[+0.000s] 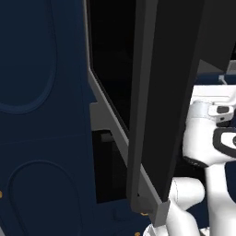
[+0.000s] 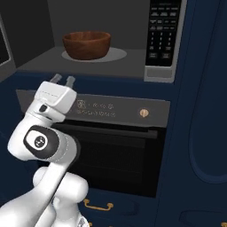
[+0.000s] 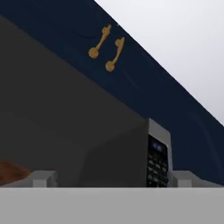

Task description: Pick the lemon from the sink and place it in the bowl. Then pick the bowl and place it in the microwave. Then close the microwave door and press the start button.

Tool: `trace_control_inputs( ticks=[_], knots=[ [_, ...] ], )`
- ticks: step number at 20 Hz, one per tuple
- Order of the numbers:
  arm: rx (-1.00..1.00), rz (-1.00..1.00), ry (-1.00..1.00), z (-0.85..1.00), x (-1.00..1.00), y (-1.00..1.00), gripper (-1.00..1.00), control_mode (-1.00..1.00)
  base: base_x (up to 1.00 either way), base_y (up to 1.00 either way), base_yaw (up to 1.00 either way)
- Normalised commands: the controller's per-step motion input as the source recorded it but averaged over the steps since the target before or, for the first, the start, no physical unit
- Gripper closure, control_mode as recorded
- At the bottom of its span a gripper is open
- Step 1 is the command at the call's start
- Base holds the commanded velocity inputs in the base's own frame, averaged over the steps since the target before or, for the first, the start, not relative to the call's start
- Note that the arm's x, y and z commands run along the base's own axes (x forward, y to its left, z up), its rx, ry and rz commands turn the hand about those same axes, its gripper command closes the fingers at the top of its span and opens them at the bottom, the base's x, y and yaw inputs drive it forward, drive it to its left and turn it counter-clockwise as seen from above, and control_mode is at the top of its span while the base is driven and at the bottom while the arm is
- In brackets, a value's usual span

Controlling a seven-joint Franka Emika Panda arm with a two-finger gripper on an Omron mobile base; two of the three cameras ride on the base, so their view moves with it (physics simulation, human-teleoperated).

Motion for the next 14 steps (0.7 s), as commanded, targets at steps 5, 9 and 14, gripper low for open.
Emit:
trace_control_inputs(
  ticks=[5, 9, 14],
  knots=[
    [-0.12, -0.24, -0.01, -0.86, -0.08, 1.00, -1.00, -1.00, 0.00, 0.00, 0.00],
    [-0.03, -0.24, -0.04, -0.58, -0.46, 1.00, -1.00, -1.00, 0.00, 0.00, 0.00],
    [-0.22, -0.39, -0.18, -0.27, -0.12, 1.00, -1.00, -1.00, 0.00, 0.00, 0.00]
  ],
)
